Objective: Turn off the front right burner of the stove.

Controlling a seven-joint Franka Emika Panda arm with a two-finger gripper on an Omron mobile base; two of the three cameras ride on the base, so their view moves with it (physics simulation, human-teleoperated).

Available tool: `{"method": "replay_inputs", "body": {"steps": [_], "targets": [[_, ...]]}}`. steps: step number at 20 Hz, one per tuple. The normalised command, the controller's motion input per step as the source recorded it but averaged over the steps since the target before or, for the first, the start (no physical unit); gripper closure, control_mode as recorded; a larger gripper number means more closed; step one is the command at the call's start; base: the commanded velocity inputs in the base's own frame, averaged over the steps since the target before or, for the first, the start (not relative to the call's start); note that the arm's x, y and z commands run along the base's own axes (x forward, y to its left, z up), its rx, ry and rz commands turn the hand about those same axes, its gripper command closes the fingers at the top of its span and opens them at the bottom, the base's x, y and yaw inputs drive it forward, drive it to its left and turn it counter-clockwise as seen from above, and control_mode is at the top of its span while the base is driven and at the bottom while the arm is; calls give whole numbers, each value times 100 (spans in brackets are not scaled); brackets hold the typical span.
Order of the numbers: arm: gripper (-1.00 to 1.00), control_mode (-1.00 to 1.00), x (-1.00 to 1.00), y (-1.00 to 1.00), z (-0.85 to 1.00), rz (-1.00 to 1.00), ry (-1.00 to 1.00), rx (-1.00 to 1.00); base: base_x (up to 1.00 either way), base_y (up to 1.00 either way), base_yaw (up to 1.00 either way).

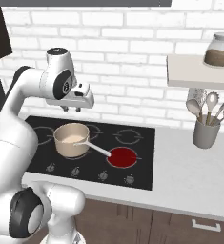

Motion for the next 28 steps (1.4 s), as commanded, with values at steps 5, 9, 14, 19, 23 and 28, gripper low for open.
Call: {"method": "replay_inputs", "body": {"steps": [5,9,14,19,23,28], "targets": [[-100,-100,-58,-51,-17,-5,-1,5,0,0,0],[-100,-100,-87,-100,-32,-27,0,24,0,0,0],[-100,-100,-65,-100,-40,-37,3,23,0,0,0],[-100,-100,-22,-100,-63,-50,23,18,0,0,0],[-100,-100,16,-87,-74,-53,47,6,0,0,0],[-100,-100,38,-75,-66,-50,68,7,0,0,0]]}}
